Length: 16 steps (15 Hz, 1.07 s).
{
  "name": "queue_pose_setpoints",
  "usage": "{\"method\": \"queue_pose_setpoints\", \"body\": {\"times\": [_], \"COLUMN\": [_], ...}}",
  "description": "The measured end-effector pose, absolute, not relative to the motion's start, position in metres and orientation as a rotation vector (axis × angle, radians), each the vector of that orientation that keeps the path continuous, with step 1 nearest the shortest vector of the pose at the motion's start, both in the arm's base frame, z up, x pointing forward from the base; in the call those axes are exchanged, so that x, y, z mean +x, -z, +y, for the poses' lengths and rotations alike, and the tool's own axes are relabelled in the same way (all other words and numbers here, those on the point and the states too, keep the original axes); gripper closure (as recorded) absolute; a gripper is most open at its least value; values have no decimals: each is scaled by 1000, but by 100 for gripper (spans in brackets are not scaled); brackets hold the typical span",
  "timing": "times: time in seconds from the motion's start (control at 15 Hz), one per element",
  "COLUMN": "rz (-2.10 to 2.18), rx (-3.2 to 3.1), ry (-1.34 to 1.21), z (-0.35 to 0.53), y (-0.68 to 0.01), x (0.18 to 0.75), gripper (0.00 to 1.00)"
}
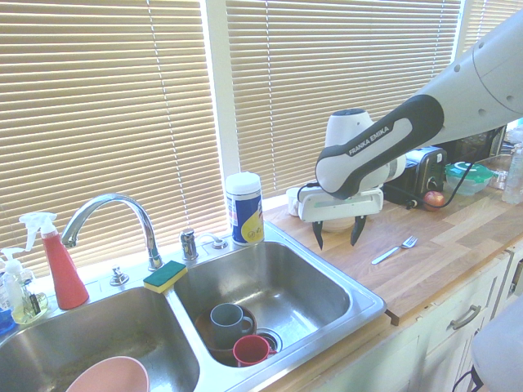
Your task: Put the fork into the sink
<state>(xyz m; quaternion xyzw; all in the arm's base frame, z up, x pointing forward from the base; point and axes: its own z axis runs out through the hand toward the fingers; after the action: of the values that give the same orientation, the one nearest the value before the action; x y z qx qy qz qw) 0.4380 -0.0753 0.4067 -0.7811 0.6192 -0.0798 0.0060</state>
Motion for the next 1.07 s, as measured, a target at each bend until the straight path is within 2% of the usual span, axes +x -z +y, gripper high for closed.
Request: {"method": "queue_pose_setpoints", "body": {"times": [0.4,0.93,1.0,1.07], "rz": [2344,2549,2552,2554], "rx": [-1984,-1736,-1730,-1728], "ry": [304,274,275,274], "z": [-197,-226,-227,-228], "y": [-391,-334,-332,-329], "x": [412,392,392,392], "gripper": [0,0,100,100]}}
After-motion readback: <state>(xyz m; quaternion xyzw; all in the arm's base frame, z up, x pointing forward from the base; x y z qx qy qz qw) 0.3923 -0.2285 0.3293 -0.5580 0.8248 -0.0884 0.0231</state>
